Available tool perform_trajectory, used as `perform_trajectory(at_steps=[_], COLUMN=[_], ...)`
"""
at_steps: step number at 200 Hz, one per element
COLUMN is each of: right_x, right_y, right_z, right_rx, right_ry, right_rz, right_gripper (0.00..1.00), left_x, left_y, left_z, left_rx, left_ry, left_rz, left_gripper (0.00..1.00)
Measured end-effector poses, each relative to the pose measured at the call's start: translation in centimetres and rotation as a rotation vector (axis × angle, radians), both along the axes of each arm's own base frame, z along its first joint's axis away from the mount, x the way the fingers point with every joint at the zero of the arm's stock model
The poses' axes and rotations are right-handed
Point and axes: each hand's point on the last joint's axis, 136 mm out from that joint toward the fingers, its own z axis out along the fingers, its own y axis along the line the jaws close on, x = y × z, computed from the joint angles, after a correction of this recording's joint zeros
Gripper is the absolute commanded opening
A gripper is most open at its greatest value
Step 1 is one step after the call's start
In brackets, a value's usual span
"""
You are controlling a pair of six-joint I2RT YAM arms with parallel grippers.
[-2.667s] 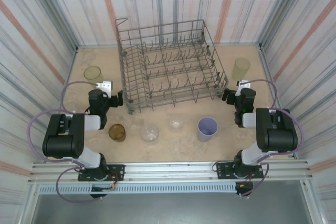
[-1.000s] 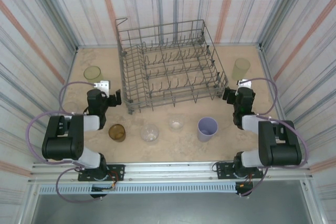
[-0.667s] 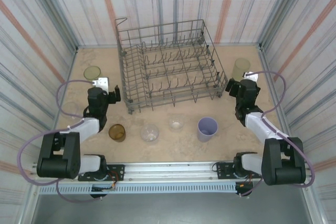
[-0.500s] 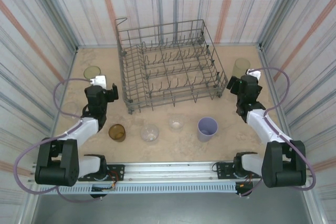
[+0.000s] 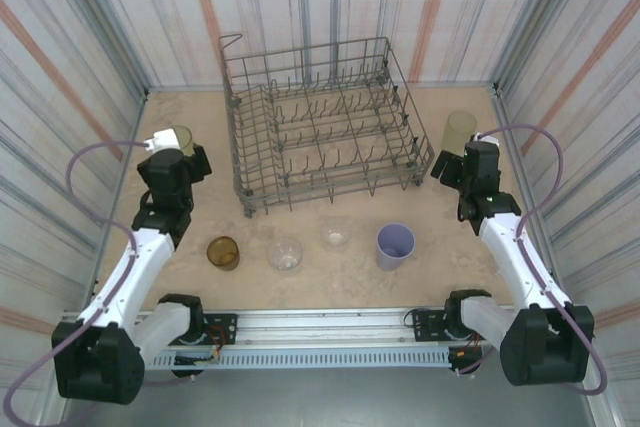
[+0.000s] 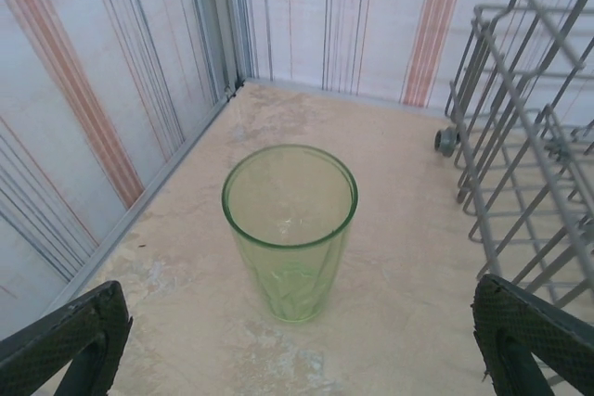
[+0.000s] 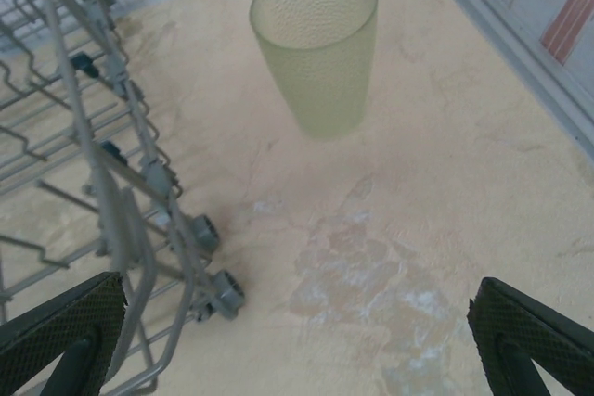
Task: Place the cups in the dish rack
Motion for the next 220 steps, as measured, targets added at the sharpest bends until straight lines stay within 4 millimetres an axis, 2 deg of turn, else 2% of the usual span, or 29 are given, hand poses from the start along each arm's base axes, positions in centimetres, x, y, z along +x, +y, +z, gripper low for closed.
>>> perform_trajectory(at_steps=[41,69,101,123,143,176,220], right_x=[-1.6,-2.4,-2.1,-1.3,-0.1,1.9,4.0], right_y=[0.6,0.5,0.9,1.1,1.3,1.5,1.1], right_z=[0.7,1.6,4.4,6.7,7.7,7.6,7.1], right_rx=[0.040,0.048,0.060,0.060,0.058,0.042,0.023], right_ry=[0.023,0.036,0.010,0.000,0.023,0.109,0.199], right_rz=[0.009,0.003,0.024,0.034,0.043,0.055,0.044], right_gripper=[0.99,0.99,0.99,0.99,0.99,0.99,0.99], left_x=[-1.8,-2.3,-2.2,-1.9,-1.7,-1.3,-1.1], left_y=[-0.9,-2.2,-4.2,-5.7,-6.8,-8.4,-9.7], left_z=[3.7,3.9,4.3,4.9,4.8,4.2,5.2], left_rx=[-0.114,-0.187,-0.249,-0.287,-0.311,-0.328,-0.304], left_ry=[-0.036,0.007,0.078,0.107,0.140,0.195,0.196], left_rz=[-0.032,-0.093,-0.182,-0.257,-0.313,-0.393,-0.486], left_gripper=[0.99,0.99,0.99,0.99,0.99,0.99,0.99])
